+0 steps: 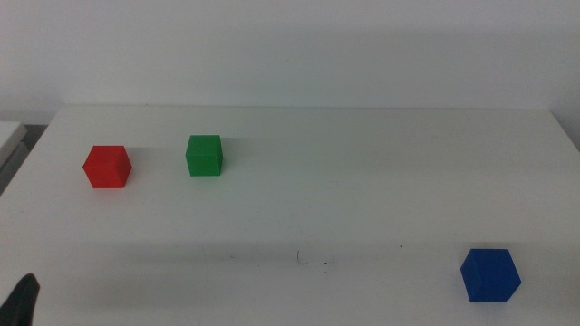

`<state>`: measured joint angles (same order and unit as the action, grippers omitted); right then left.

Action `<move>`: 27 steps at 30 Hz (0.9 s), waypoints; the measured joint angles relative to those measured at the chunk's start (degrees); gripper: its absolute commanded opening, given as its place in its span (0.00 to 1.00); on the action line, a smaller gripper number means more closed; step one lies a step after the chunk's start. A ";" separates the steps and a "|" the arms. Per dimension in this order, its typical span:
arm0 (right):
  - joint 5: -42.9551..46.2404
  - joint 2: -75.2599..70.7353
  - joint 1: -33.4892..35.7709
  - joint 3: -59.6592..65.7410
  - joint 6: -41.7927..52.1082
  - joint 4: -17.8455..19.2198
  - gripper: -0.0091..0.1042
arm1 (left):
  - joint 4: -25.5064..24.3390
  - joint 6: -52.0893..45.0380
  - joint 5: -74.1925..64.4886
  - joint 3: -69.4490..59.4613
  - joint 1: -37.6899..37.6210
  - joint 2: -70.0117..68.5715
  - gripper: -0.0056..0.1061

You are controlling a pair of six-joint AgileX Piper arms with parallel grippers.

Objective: Stack red cubes first, then green, then blue cubes in a specific spot.

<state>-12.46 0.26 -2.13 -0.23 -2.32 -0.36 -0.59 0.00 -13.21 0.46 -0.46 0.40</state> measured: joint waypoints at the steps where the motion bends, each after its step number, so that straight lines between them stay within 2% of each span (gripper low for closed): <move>1: 0.00 0.00 0.00 0.00 0.00 0.00 0.82 | 0.14 0.00 -1.31 1.24 0.00 1.02 0.89; 5: 0.00 0.00 0.00 0.00 0.00 0.00 0.82 | 1.03 0.00 -10.00 11.74 0.00 10.91 0.89; 10: 0.00 0.00 0.00 0.00 0.00 0.00 0.82 | 2.04 0.00 -24.60 32.24 0.00 31.13 0.89; 16: 0.00 0.00 0.00 0.00 0.00 0.00 0.82 | 3.99 2.18 -36.46 49.91 0.00 51.31 0.89; 27: 0.00 0.00 0.00 0.00 0.00 0.00 0.82 | 6.63 1.15 -42.26 72.06 0.00 82.90 0.89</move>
<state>-12.46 0.26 -2.13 -0.23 -2.32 -0.36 6.04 1.15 -55.47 72.52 -0.46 83.30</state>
